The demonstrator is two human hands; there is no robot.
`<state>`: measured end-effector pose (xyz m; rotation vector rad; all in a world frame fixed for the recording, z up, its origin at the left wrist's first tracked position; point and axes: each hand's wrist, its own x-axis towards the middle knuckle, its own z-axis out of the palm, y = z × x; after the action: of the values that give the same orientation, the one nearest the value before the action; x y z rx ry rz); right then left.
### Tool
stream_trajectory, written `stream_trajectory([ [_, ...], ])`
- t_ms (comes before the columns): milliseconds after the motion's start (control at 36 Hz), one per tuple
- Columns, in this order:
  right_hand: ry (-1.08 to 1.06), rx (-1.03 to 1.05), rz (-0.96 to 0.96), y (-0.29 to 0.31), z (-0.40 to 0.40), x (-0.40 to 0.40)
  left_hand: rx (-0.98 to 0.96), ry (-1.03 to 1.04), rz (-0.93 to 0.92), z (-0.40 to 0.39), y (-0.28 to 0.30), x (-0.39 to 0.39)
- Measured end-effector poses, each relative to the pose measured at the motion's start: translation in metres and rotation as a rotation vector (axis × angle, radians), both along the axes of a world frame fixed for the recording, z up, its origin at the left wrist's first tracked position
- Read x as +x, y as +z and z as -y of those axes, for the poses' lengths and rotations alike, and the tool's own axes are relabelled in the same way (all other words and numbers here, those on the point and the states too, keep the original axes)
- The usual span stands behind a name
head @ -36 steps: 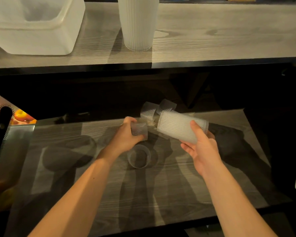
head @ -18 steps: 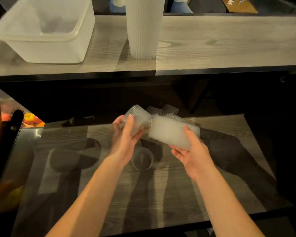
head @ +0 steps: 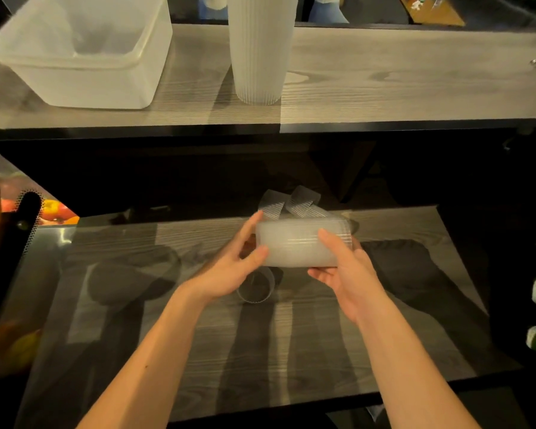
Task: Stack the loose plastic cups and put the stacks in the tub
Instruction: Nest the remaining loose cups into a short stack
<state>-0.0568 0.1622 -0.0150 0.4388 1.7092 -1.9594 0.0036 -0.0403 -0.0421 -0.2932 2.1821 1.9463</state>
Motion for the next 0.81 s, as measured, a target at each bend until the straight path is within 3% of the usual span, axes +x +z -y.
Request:
stream_trajectory([
  [83,-0.168,0.014,0.015,-0.004,-0.003,-0.003,-0.420,0.049,0.117,0.009,-0.012,0.004],
  [167,-0.263,-0.007,0.066,-0.009,-0.007,-0.005,-0.866,-0.314,0.186,0.001,-0.039,0.016],
  [250,-0.252,-0.008,0.079,-0.011,-0.012,-0.005,-0.964,-0.303,0.072,-0.008,-0.061,0.025],
  [333,-0.198,-0.012,0.078,-0.012,-0.015,-0.004,-0.821,-0.123,0.083,-0.007,-0.061,0.021],
  [472,-0.036,0.052,0.044,-0.017,-0.016,-0.001,-0.378,0.102,0.127,-0.002,-0.034,0.007],
  [722,0.033,-0.032,0.102,-0.014,-0.028,-0.009,-0.072,0.097,0.022,-0.014,-0.018,-0.006],
  [806,0.001,-0.094,0.165,-0.011,-0.038,-0.014,0.129,0.196,-0.004,-0.019,-0.024,-0.013],
])
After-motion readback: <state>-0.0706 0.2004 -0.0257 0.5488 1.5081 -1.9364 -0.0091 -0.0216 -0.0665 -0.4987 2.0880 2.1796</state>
